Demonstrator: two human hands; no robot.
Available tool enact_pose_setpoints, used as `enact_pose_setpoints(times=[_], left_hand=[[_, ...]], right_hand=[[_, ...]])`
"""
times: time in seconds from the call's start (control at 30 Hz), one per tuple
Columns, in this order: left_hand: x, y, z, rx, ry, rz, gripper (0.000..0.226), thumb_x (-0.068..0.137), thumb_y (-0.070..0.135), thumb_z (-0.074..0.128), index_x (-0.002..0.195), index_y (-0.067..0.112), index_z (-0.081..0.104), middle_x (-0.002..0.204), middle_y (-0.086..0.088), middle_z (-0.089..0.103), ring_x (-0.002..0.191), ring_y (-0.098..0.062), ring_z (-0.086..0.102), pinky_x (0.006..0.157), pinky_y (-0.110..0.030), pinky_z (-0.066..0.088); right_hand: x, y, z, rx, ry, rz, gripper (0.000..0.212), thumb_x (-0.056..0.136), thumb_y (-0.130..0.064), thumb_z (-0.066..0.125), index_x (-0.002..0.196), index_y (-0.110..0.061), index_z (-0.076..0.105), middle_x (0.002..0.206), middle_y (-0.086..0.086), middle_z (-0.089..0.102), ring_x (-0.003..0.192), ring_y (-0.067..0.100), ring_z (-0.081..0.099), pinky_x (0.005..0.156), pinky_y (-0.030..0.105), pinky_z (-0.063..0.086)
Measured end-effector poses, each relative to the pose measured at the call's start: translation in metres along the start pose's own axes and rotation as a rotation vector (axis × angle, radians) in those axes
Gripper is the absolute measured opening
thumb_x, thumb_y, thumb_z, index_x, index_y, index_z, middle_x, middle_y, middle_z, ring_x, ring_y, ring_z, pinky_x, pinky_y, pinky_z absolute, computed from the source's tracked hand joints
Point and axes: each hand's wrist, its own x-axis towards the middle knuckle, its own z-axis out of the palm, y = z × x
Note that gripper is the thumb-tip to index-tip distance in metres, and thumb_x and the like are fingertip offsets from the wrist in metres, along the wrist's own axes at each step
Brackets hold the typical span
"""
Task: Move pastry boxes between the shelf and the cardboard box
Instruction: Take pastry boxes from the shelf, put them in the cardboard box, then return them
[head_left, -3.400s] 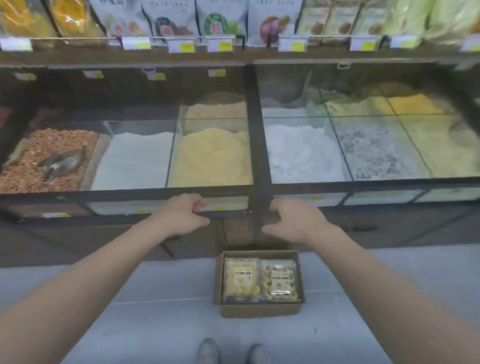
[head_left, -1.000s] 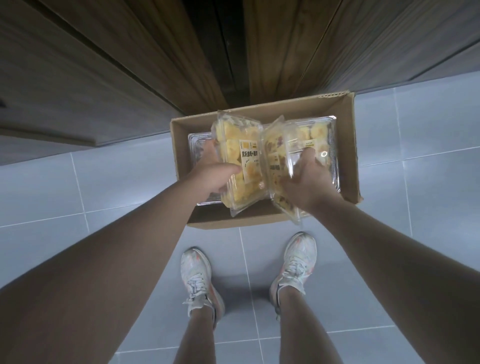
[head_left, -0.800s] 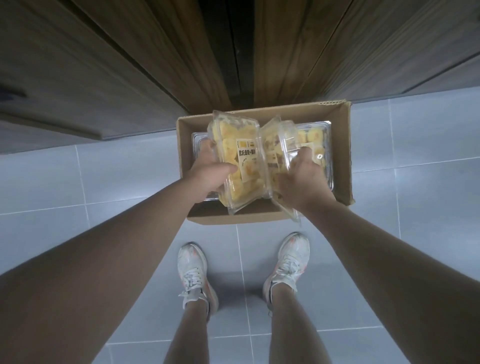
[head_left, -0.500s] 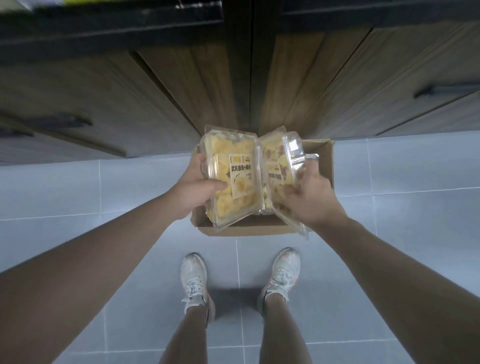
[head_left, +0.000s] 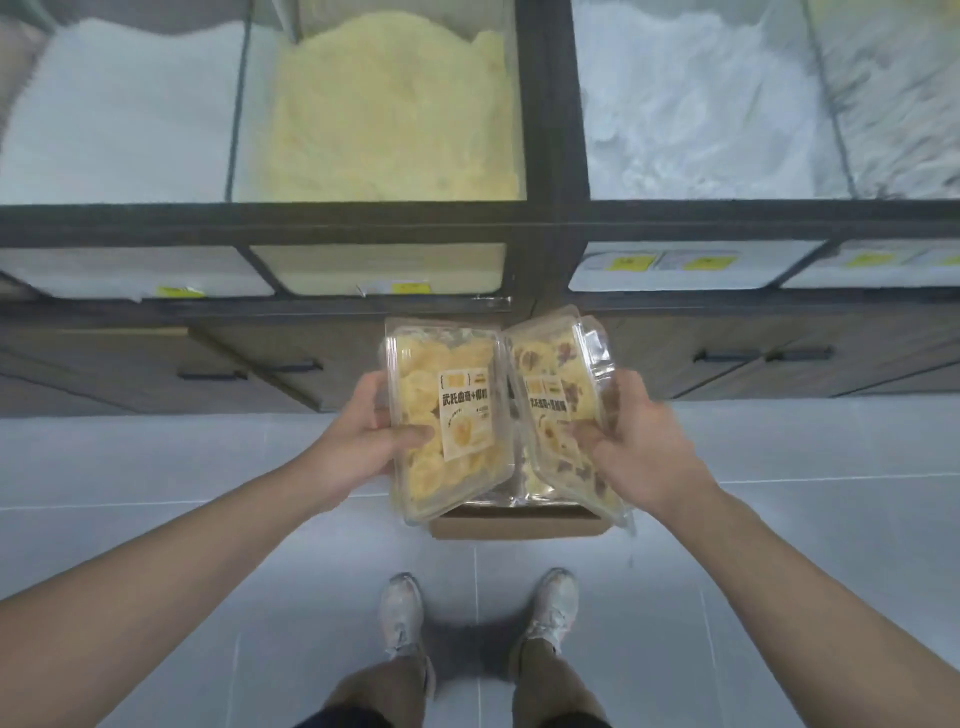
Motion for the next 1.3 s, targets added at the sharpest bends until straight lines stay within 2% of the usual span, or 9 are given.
enact_pose_setpoints(times=[0.1, 0.23, 0.43, 0.6, 0.8, 0.9, 1.03, 1.1, 1.3], left_hand=[[-0.048, 0.038, -0.021, 0.001, 0.025, 0.075, 0.068, 0.09, 0.001, 0.074, 0.143, 0.025, 0.038, 0.117, 0.0, 0.076, 0.104, -0.017, 0.075, 0.077, -0.04, 0.063], [-0.11, 0.079, -0.055, -0.038, 0.085, 0.164, 0.068, 0.09, 0.0, 0.074, 0.143, 0.024, 0.039, 0.114, -0.005, 0.078, 0.103, -0.022, 0.076, 0.076, -0.044, 0.062], [-0.21, 0.126, -0.099, -0.173, 0.256, 0.288, 0.068, 0.088, -0.001, 0.075, 0.141, 0.027, 0.042, 0.114, -0.008, 0.079, 0.105, -0.027, 0.076, 0.084, -0.05, 0.06], [-0.303, 0.144, -0.104, -0.335, 0.454, 0.421, 0.073, 0.07, 0.012, 0.083, 0.135, 0.023, 0.05, 0.121, -0.01, 0.076, 0.111, -0.033, 0.074, 0.095, -0.064, 0.054], [-0.404, 0.123, -0.069, -0.52, 0.65, 0.529, 0.088, 0.054, 0.023, 0.097, 0.132, 0.024, 0.057, 0.125, -0.014, 0.074, 0.112, -0.037, 0.073, 0.098, -0.057, 0.052], [-0.446, 0.102, -0.049, -0.58, 0.751, 0.527, 0.104, 0.034, 0.037, 0.105, 0.127, 0.024, 0.062, 0.117, -0.011, 0.077, 0.099, -0.03, 0.077, 0.077, -0.046, 0.061], [-0.506, 0.072, -0.038, -0.678, 0.9, 0.531, 0.054, 0.077, 0.003, 0.079, 0.126, 0.017, 0.061, 0.114, -0.013, 0.078, 0.089, -0.029, 0.079, 0.064, -0.039, 0.062], [-0.542, 0.054, -0.036, -0.722, 0.979, 0.544, 0.048, 0.084, -0.007, 0.067, 0.126, 0.015, 0.06, 0.117, -0.015, 0.077, 0.092, -0.029, 0.079, 0.065, -0.037, 0.063], [-0.663, -0.034, -0.026, -0.821, 1.207, 0.615, 0.053, 0.091, -0.003, 0.061, 0.14, 0.017, 0.055, 0.133, -0.017, 0.07, 0.12, -0.039, 0.068, 0.102, -0.061, 0.052]], right_hand=[[-0.033, -0.048, -0.03, -0.01, 0.012, -0.05, 0.028, 0.095, -0.027, 0.064, 0.105, -0.021, 0.038, 0.084, -0.003, 0.059, 0.073, 0.017, 0.06, 0.055, 0.03, 0.042], [-0.07, -0.109, -0.069, 0.043, 0.036, -0.129, 0.03, 0.094, -0.03, 0.064, 0.114, -0.022, 0.042, 0.098, -0.001, 0.064, 0.08, 0.017, 0.066, 0.067, 0.038, 0.056], [-0.103, -0.191, -0.127, 0.126, 0.052, -0.343, 0.046, 0.096, -0.022, 0.065, 0.136, -0.024, 0.043, 0.11, -0.009, 0.065, 0.07, 0.004, 0.063, 0.054, 0.015, 0.051], [-0.122, -0.251, -0.167, 0.205, -0.011, -0.548, 0.054, 0.095, -0.025, 0.07, 0.142, -0.022, 0.044, 0.126, -0.006, 0.063, 0.093, -0.008, 0.059, 0.059, 0.006, 0.047], [-0.141, -0.303, -0.18, 0.208, -0.225, -0.759, 0.049, 0.094, -0.028, 0.071, 0.137, -0.027, 0.049, 0.122, -0.01, 0.069, 0.103, 0.005, 0.07, 0.087, 0.033, 0.059], [-0.16, -0.326, -0.164, 0.208, -0.343, -0.866, 0.044, 0.093, -0.022, 0.072, 0.133, -0.028, 0.054, 0.119, -0.012, 0.072, 0.101, 0.002, 0.071, 0.09, 0.036, 0.058], [-0.2, -0.355, -0.125, 0.17, -0.49, -0.96, 0.037, 0.093, -0.02, 0.072, 0.125, -0.028, 0.058, 0.114, -0.012, 0.073, 0.097, 0.004, 0.072, 0.093, 0.043, 0.057], [-0.227, -0.369, -0.102, 0.135, -0.582, -1.017, 0.039, 0.093, -0.026, 0.072, 0.129, -0.03, 0.056, 0.117, -0.012, 0.072, 0.102, 0.008, 0.072, 0.092, 0.045, 0.058], [-0.334, -0.408, -0.025, 0.087, -0.887, -1.126, 0.038, 0.094, -0.025, 0.071, 0.129, -0.029, 0.056, 0.119, -0.01, 0.073, 0.102, 0.006, 0.072, 0.082, 0.034, 0.06]])
